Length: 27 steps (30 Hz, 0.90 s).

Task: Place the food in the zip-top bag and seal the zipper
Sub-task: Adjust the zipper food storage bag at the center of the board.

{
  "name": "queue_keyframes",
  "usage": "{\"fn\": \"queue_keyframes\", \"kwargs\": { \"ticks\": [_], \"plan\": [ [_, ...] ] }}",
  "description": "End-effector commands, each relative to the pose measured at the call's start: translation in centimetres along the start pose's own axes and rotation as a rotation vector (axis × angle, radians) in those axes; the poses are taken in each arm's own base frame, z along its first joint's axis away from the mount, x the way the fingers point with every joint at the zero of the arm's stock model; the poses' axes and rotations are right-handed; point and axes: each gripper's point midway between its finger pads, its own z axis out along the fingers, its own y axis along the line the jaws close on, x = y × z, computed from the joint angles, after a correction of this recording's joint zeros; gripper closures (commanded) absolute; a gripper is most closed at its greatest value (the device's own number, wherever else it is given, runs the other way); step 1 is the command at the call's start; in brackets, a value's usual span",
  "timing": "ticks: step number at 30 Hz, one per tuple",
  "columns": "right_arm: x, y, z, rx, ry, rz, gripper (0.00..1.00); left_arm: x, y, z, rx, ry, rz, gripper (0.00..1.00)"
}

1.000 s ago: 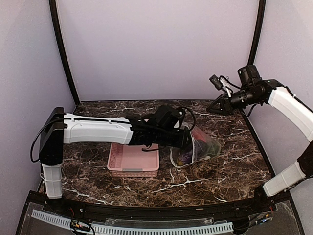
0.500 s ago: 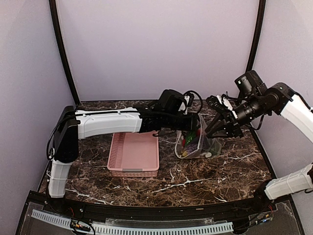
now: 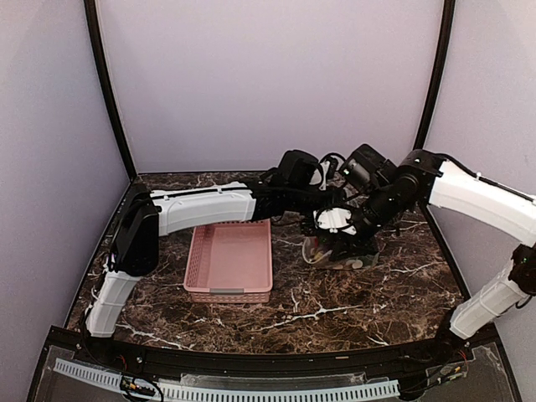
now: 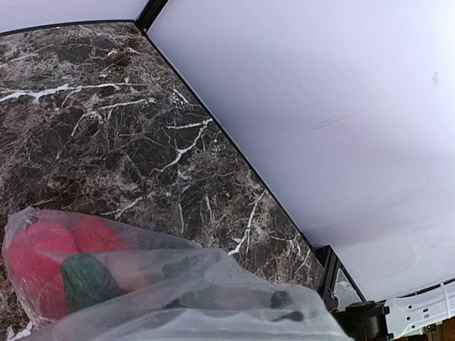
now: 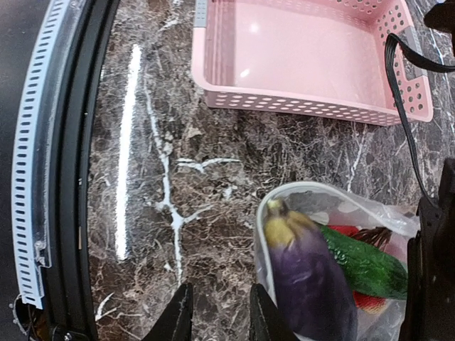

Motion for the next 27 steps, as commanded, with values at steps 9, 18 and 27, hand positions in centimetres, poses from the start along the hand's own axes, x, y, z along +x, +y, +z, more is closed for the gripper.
{"fn": "queue_keyframes", "kwargs": {
  "ticks": [9,18,27],
  "plan": [
    [1.3,-3.7,3.3,0.151,0.282,-0.014,0.66,-2.4,-1.6,-0.9,0.077,-0.022,-0.009,0.58],
    [2.8,-3.3,4.0,0.139,0.342,-0.004,0.69,-2.2,-1.5,-1.0,0.070,-0.005,-0.003,0.58],
    [3.2,-2.6,4.0,0.116,0.363,-0.029,0.95,-2.4,-0.8,-1.5,0.043,0.002,-0.004,0.57]
  ]
}}
